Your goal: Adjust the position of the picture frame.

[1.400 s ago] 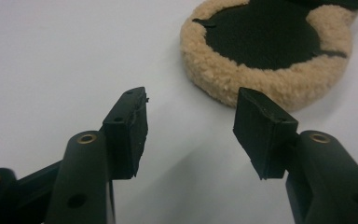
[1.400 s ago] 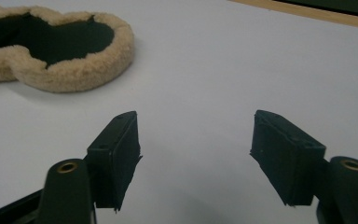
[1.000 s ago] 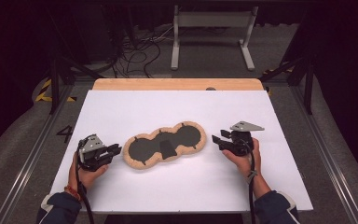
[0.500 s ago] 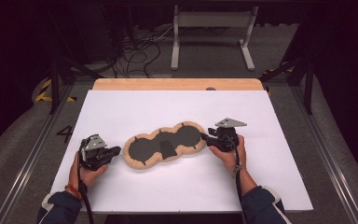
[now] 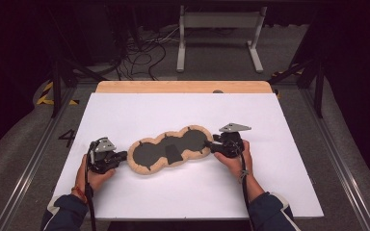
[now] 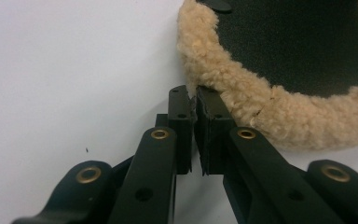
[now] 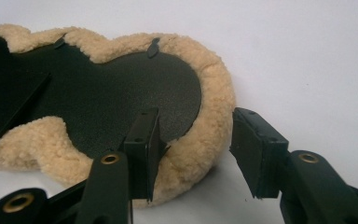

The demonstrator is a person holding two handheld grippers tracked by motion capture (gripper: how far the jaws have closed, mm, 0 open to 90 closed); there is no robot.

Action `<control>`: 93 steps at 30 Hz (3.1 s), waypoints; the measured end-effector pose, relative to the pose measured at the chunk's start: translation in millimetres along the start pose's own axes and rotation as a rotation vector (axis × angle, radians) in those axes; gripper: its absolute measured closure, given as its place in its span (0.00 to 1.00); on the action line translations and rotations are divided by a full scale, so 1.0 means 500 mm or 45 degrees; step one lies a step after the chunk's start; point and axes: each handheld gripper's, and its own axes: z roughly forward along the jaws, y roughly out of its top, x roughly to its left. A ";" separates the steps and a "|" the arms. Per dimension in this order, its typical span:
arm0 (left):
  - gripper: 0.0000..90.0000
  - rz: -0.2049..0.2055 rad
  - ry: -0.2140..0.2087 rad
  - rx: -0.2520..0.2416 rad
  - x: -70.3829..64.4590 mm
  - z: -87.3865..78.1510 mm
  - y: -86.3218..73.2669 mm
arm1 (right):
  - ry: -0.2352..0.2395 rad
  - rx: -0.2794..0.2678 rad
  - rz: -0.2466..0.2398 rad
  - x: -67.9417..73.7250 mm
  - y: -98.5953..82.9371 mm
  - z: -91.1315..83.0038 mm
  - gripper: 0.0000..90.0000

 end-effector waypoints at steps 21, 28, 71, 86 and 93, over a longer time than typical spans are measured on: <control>0.99 -0.008 -0.002 -0.012 0.000 0.012 0.009 | 0.024 0.064 -0.018 0.005 -0.004 -0.013 0.67; 1.00 -0.034 -0.038 -0.007 0.004 0.021 0.019 | 0.002 0.076 -0.019 0.008 -0.007 -0.021 0.67; 1.00 0.105 -0.108 0.032 -0.034 0.047 0.050 | -0.037 0.133 -0.007 -0.006 -0.043 -0.089 0.66; 1.00 0.118 -0.121 0.040 -0.043 0.065 0.070 | 0.040 0.175 0.020 -0.005 -0.077 -0.134 0.68; 0.98 0.157 -0.117 0.046 -0.055 0.078 0.085 | 0.061 0.163 0.024 -0.016 -0.091 -0.146 0.65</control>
